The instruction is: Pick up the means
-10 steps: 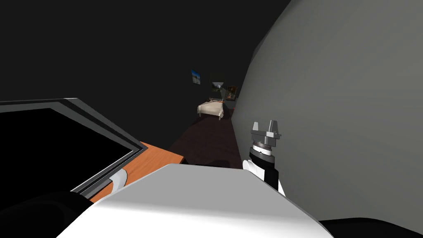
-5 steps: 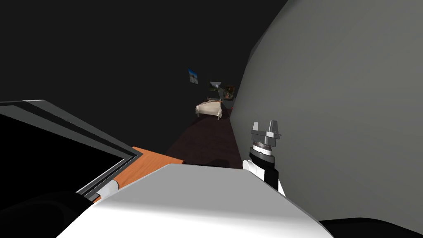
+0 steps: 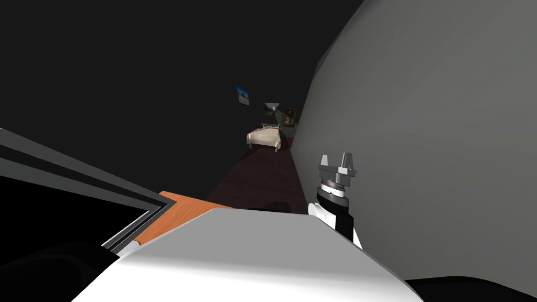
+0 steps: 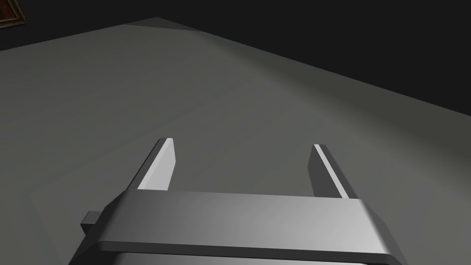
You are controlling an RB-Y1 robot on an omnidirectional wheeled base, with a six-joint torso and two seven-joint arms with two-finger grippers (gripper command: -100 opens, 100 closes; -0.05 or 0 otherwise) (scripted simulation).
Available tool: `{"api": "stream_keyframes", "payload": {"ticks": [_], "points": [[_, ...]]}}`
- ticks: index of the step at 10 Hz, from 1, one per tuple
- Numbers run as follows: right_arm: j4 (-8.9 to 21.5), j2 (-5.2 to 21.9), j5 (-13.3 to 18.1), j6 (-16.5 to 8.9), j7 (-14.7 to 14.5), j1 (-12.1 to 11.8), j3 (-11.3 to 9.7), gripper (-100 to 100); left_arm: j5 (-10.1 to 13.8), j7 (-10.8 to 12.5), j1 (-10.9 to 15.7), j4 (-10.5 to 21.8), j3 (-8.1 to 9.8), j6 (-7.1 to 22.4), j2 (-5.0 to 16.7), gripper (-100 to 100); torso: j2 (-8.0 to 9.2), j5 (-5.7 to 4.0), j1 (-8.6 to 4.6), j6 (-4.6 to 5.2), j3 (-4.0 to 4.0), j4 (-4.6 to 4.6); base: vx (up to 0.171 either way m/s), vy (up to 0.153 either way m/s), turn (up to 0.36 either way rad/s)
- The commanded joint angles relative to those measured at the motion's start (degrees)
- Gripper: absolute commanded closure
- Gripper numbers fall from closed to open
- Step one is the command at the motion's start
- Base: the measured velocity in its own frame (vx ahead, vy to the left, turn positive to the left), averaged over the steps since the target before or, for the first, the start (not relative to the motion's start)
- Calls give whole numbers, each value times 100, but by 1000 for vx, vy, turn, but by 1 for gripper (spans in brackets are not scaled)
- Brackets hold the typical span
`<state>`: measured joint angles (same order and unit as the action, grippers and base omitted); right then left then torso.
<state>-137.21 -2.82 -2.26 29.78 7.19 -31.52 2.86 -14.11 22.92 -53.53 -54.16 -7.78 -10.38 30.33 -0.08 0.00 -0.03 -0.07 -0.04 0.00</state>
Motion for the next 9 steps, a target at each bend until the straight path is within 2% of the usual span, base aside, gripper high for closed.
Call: {"api": "stream_keyframes", "payload": {"ticks": [1,3,4,5,9], "points": [[0,0,0,0,0,0,0,0,33,-87,178,172,-8,15,-77,-100,0,0,0,0,0,0,-36,36,-15],[0,0,0,0,0,0,0,0,73,-222,448,426,-9,43,-222,-100,14,2,9,0,8,3,-49,47,-19],[0,0,0,0,0,0,0,0,61,-174,396,395,-8,11,-183,-100,17,2,9,0,10,4,-21,18,-7],[0,0,0,0,0,0,0,0,62,-193,411,409,-7,18,-194,100,10,0,0,-1,6,2,0,0,0],[0,0,0,0,0,0,0,0,62,-190,405,411,-6,20,-192,100,0,-1,-7,1,2,2,0,0,0]]}}
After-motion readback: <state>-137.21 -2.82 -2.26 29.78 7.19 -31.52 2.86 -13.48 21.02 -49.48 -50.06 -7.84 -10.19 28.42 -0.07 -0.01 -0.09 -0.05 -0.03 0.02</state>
